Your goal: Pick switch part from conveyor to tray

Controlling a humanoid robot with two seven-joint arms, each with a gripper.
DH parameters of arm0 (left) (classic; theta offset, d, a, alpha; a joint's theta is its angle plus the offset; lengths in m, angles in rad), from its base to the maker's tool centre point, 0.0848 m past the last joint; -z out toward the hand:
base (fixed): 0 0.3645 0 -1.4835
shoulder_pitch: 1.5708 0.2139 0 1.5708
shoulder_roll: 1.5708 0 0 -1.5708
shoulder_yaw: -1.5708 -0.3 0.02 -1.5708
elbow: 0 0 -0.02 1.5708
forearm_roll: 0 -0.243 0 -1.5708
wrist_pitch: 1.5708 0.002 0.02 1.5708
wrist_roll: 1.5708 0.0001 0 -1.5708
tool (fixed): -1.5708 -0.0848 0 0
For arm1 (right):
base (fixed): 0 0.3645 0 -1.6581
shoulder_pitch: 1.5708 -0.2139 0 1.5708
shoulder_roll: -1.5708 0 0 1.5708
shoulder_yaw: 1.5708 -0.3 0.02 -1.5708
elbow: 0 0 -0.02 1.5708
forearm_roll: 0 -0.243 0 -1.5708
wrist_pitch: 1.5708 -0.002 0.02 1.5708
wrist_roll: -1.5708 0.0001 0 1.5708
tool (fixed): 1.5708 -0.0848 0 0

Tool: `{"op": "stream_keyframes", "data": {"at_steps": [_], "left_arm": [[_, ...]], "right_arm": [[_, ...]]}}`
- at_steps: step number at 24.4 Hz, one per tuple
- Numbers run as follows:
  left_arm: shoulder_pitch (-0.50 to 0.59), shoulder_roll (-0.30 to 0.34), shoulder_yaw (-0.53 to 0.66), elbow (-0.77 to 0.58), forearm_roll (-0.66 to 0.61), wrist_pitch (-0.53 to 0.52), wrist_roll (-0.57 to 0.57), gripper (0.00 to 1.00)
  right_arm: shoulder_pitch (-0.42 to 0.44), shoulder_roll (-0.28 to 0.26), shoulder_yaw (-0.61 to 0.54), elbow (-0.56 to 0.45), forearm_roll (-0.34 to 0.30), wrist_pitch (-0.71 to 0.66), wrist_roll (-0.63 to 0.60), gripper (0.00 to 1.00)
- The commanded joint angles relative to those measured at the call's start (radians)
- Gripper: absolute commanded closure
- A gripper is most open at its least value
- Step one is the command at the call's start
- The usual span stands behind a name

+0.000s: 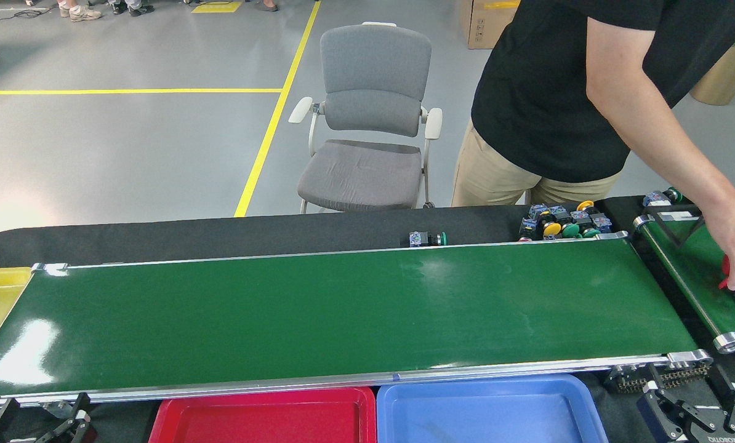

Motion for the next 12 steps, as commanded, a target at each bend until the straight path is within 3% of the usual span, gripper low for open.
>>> {"op": "stream_keyframes", "data": {"at_steps": [1, 12], "left_arm": [[0.0, 0.016, 0.006, -0.006, -0.006, -0.004, 0.009, 0.0], [-0.006, 0.008, 0.017, 0.005, 0.007, -0.002, 0.012, 0.0]], "right_arm": [[-0.003, -0.019, -0.005, -0.015, -0.004, -0.005, 0.004, 0.02], [0.014, -0.023, 0.032, -0.011, -0.004, -0.009, -0.003, 0.02]]}}
